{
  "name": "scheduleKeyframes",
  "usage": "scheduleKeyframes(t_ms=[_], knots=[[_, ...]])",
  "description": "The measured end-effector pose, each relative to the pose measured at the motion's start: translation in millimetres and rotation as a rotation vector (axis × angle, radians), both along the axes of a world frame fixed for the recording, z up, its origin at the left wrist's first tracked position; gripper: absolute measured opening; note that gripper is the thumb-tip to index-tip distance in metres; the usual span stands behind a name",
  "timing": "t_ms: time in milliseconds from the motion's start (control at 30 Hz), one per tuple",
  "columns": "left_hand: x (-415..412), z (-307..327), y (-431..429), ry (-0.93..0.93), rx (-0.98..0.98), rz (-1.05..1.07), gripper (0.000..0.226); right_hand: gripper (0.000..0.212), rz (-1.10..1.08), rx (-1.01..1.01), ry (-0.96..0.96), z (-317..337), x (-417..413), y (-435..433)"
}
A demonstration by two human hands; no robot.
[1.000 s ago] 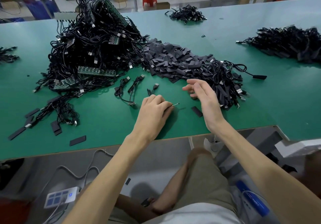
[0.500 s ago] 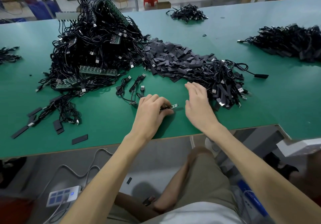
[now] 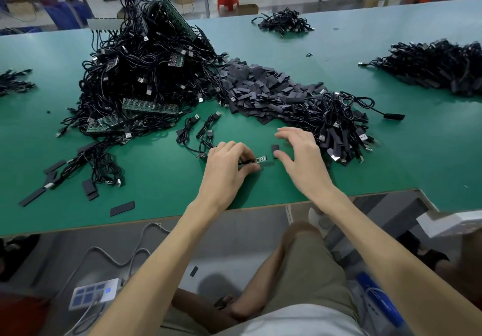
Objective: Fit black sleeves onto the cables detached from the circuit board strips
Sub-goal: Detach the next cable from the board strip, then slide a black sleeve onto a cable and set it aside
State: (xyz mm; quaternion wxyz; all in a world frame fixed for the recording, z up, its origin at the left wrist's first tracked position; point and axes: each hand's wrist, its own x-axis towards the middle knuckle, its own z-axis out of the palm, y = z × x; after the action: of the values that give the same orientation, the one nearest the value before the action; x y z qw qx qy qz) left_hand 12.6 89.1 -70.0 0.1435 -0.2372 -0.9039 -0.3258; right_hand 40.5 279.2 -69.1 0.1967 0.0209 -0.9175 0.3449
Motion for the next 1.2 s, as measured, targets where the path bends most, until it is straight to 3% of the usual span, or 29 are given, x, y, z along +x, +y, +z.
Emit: scheduleKeyframes(t_ms=[100,300,433,567,767,1200], knots=[[1.0,0.6,0.5,-0.012,0.015,0.003,0.021,0.047,-0.035,0.108,-0.1,-2.6,-2.1,-0.8],[2.4,1.5,-0.4,-0.027,0.023,0.0,0.019,0.028,0.032,0.13,-0.078,-4.7,-0.8,-1.9],[1.5,2.1,0.3,-0.019,0.025,0.001,0.019,0.044,0.017,0.111,-0.06,-4.1,0.0,-3.1],[0.1,1.8,-0.2,0.001,0.016,0.002,0.018,0.038,0.042,-0.104,-0.021,-1.8,-0.2,-4.2],[-1.8,-0.6,0.7,0.015,0.027,0.002,0.012,0.025,0.085,-0.458,-0.149,4.5,0.0,4.4],[0.0,1.5,1.7,-0.002,0.039,0.018,0.013,0.033,0.205,-0.51,-0.17,5.3,2.0,5.4]])
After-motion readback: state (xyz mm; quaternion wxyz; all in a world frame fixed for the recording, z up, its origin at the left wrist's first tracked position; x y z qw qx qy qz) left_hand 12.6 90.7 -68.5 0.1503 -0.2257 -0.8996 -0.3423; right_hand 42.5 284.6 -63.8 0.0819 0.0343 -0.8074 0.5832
